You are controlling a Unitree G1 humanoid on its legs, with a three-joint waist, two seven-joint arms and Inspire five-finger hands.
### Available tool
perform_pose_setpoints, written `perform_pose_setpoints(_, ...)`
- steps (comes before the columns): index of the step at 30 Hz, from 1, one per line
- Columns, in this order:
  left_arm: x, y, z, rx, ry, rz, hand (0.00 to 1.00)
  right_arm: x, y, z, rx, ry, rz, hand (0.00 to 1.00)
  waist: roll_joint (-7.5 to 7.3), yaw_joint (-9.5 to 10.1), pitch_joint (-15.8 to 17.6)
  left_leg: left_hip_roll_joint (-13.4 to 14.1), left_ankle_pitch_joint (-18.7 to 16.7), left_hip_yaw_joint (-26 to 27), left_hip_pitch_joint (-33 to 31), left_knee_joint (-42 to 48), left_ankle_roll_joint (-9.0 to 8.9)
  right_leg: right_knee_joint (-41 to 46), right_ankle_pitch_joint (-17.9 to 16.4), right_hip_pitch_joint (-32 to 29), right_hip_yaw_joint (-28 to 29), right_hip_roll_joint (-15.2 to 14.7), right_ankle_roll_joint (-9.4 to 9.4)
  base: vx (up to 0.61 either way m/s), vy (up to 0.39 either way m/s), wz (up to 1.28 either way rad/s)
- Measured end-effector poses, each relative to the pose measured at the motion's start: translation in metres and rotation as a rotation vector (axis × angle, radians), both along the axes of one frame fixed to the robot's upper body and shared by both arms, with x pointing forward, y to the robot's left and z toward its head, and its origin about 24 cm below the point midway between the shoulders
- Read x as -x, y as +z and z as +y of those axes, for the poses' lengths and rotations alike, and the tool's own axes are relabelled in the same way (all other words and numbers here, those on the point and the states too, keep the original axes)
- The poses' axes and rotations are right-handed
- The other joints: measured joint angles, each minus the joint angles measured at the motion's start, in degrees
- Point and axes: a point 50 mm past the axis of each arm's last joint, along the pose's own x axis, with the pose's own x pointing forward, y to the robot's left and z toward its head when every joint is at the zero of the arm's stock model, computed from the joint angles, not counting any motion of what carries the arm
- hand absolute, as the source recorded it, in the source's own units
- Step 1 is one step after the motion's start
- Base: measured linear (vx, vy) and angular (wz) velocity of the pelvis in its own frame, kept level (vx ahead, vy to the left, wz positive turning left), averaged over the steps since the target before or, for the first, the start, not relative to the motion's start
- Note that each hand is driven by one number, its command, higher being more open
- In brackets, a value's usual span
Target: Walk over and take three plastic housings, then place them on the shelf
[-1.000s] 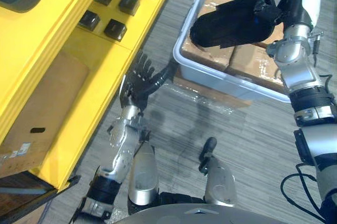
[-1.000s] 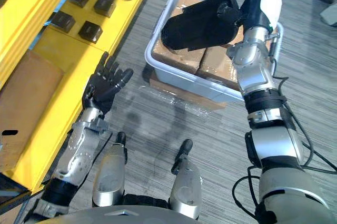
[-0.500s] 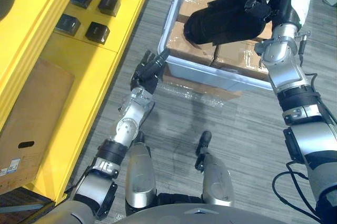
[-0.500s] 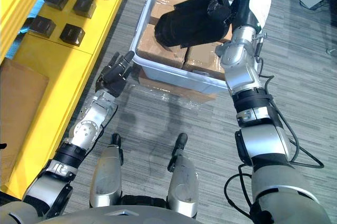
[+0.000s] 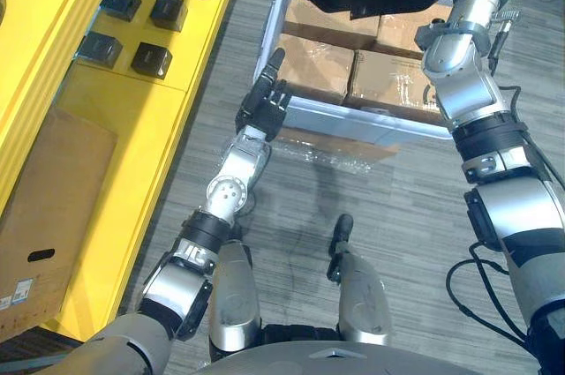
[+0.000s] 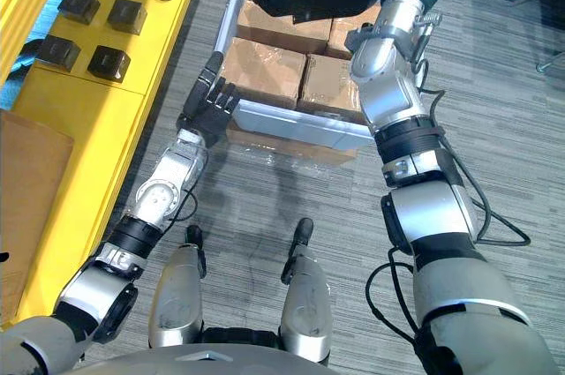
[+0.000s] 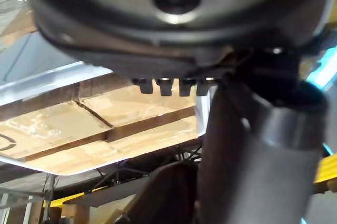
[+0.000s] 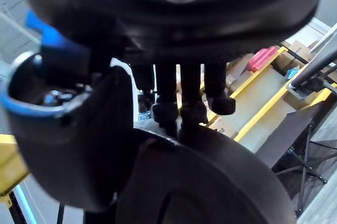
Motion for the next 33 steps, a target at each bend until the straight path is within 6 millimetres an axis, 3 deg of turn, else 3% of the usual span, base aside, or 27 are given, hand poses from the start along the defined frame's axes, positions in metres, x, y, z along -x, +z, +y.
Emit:
perform_pose_setpoints(10, -0.001, 0.001, -0.013, 0.173, -0.036, 0.037, 1.00, 0.000, 0.000, 0.007, 0.032, 0.027, -0.012, 0.00, 0.04, -0.57, -0.02, 0.00, 0.02, 1.40, 1.80, -0.64, 0.00, 0.26, 0.09, 0.31, 1.34, -0.05, 0.06, 0.00, 0.016, -0.05)
perform_pose_setpoints(16, -0.005, 0.019, -0.018, 0.384, -0.037, -0.071, 1.00, 0.011, 0.007, 0.021, 0.042, 0.110, -0.119, 0.00, 0.04, -2.26, -0.02, -0.02, 0.03, 3.17, 3.71, -1.74, -0.03, -1.92, 1.33, 1.39, 2.38, 0.10, 0.16, 0.00, 0.023, -0.12)
perform_pose_setpoints(22, -0.007, 0.037, -0.022, 0.541, -0.031, -0.196, 1.00, 0.021, -0.028, 0.037, 0.006, 0.241, -0.128, 0.00, 0.14, -4.14, -0.08, -0.08, -0.05, 4.69, 7.10, -3.56, -0.04, -4.19, 1.86, 4.08, 2.94, 0.32, 0.30, 0.02, 0.017, -0.11)
perform_pose_setpoints(27, -0.006, 0.029, -0.034, 0.564, -0.027, -0.161, 1.00, 0.023, -0.057, 0.047, -0.049, 0.283, -0.071, 0.00, 0.50, -4.75, -0.30, -0.11, 0.07, 6.25, 10.70, -6.05, -0.19, -5.96, 2.12, 6.47, 3.40, 0.60, 0.27, 0.03, 0.004, -0.09)
perform_pose_setpoints(33, -0.003, 0.027, -0.042, 0.574, -0.047, -0.145, 1.00, 0.032, -0.072, 0.064, -0.097, 0.372, -0.086, 0.00, 1.03, -4.86, -1.56, -0.32, 0.13, 6.90, 12.79, -7.98, -0.30, -7.85, 2.42, 8.21, 3.44, 0.74, 0.51, 0.05, 0.009, -0.03)
